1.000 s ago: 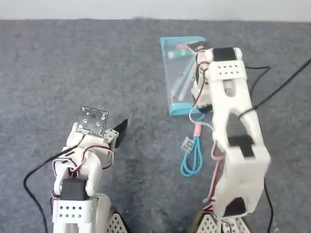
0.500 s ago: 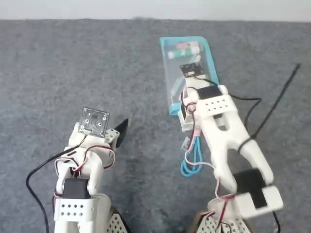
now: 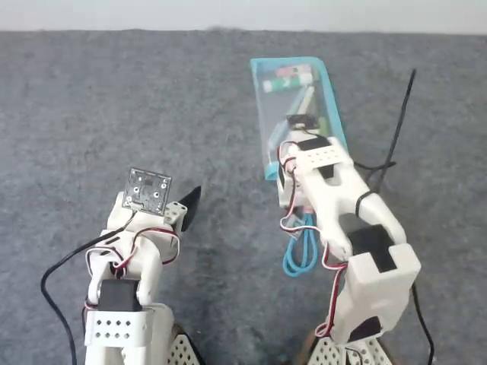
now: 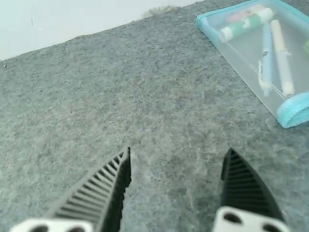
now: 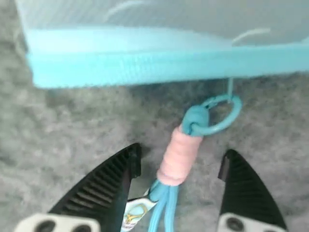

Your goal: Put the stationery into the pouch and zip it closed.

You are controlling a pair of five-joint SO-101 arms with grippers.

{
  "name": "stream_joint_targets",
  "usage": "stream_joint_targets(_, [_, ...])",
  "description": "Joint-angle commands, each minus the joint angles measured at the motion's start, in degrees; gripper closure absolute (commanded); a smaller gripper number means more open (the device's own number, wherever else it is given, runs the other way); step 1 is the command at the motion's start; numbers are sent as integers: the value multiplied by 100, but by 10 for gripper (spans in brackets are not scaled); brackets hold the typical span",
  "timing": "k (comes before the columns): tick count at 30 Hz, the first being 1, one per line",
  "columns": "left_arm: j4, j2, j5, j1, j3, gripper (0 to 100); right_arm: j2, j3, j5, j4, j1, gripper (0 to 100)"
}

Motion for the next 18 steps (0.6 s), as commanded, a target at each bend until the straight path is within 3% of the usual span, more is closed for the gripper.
stream_joint_targets(1, [-193,62,70,18,-66,717,48,-281,-70,-365,251,819])
stream_joint_targets(10, [-185,79,70,18,-57,717,154,-255,-62,-224,426,996])
stream_joint_targets(13, [-185,88,70,18,-57,717,40,-281,44,66,523,992])
stream_joint_targets(18, [-185,88,70,18,-57,717,-857,-255,879,541,532,991])
